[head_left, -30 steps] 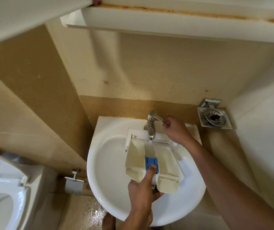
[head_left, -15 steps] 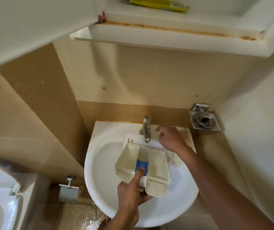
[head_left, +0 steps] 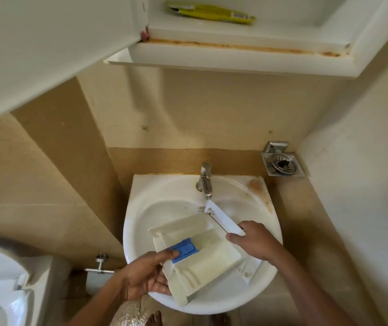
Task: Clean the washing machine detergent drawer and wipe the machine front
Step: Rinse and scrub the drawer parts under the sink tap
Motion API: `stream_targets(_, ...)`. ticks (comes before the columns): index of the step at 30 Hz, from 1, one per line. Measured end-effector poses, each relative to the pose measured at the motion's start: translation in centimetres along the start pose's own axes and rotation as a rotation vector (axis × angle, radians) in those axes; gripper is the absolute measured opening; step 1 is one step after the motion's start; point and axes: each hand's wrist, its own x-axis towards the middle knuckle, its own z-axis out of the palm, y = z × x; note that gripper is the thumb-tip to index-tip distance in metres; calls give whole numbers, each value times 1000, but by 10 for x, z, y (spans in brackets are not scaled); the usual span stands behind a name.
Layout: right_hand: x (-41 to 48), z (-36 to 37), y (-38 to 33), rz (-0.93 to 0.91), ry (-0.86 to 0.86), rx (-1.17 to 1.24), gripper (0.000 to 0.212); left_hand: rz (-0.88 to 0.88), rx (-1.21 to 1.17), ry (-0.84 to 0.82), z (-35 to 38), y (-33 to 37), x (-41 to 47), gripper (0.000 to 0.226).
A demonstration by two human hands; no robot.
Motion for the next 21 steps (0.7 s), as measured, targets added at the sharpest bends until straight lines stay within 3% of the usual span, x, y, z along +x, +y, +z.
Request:
stream_targets(3, -21, -10, 14, 87, 6, 315, 42, -25, 80, -112, -11, 14, 15, 78)
stream_targets(6, -33, -24, 32, 175, -232, 854, 54, -55, 110, -274, -11, 29, 31, 61)
stream_targets(8, -39, -25, 36, 197, -273, 1040, 51, -57, 104, -320, -9, 40, 40, 59)
stream_targets(13, -33, -6, 11, 147, -74, 902, 40, 6, -81, -193, -19, 50, 52, 79)
stream_targets(18, -33, -21, 42, 226, 115, 973, 36, 87, -13, -72, 29, 46, 69, 43)
stream_targets(21, -26, 1, 19, 145, 28, 916, 37, 142, -80, 116, 21, 52, 71, 40)
